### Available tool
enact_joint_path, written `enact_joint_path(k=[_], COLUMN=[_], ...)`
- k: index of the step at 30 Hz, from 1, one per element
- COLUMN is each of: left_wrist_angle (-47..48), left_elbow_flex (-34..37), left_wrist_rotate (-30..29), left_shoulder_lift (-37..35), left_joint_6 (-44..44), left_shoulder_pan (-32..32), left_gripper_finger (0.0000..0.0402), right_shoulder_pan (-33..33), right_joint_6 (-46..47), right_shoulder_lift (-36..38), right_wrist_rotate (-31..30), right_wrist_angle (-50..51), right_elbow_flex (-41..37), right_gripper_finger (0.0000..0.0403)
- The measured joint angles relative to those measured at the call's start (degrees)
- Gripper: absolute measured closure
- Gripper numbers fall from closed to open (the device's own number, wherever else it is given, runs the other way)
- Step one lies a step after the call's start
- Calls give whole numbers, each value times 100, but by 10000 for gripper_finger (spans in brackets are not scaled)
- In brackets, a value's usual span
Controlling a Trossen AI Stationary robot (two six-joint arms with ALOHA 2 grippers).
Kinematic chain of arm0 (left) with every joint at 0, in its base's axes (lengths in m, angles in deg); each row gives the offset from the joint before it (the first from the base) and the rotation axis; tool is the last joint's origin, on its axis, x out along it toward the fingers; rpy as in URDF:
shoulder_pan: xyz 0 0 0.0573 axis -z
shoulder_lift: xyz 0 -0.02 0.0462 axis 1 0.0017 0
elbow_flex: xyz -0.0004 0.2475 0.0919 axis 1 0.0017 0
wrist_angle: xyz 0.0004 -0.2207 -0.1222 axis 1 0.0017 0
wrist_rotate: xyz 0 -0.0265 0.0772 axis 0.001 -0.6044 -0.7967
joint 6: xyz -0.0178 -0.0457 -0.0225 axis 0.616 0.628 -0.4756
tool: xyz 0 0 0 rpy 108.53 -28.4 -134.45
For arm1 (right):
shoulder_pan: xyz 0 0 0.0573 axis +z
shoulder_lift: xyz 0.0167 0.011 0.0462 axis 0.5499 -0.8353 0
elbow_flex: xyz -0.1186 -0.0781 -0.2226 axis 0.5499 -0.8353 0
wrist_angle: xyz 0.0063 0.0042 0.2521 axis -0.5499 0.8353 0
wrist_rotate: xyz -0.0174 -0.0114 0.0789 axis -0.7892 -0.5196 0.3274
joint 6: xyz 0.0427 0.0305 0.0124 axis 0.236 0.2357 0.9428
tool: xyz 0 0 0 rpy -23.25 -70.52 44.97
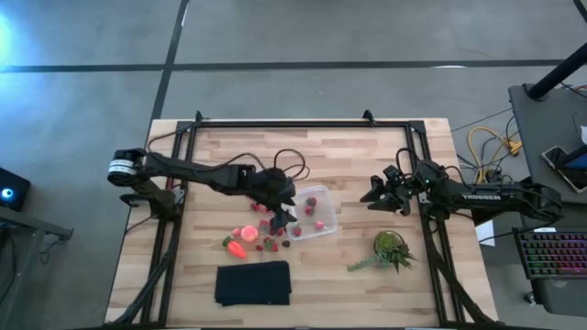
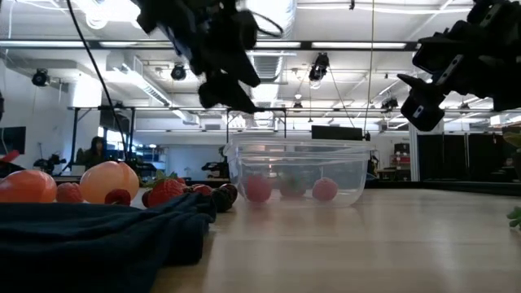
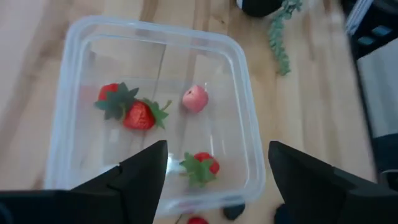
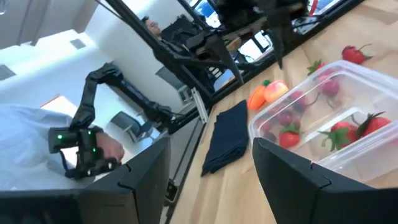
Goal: Pick and placing Produce into tupperware
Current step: Put the blackberry into the container
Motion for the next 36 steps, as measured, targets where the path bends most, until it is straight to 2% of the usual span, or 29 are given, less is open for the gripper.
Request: enact_joint_path(k=[3, 6, 9, 12, 18, 21, 25, 36], left_wrist_angle=[370, 356, 319, 320, 278, 306, 246, 93], left_elbow_flex=[4, 7, 13, 33, -11, -66, -100, -173], left_wrist_rotate=[-938, -1796, -2554, -2991, -3239, -3404, -3412, -3291], left_shoulder_lift=[-318, -471, -432, -244, 289, 544, 843, 1646], left_joint_6=[-258, -262, 133, 679, 1398, 1410, 2111, 2144], left_shoulder_pan=[558, 1147, 1684, 2115, 2558, 2591, 2582, 2569], left_gripper_finger=[135, 135, 135, 135, 135, 135, 135, 135], right_shoulder_pan=[12, 26, 26, 24, 24, 24, 24, 24], right_joint_6=[11, 63, 269, 459, 673, 568, 529, 413], right_shoulder_lift=[0, 0, 4, 19, 37, 33, 35, 33], right_wrist_rotate=[25, 43, 141, 342, 466, 462, 472, 475], right_wrist_angle=[-10, -5, -35, -44, -56, -39, -38, 3], right_elbow_flex=[0, 0, 0, 0, 0, 0, 0, 0], right_gripper_finger=[184, 184, 184, 184, 184, 184, 184, 184])
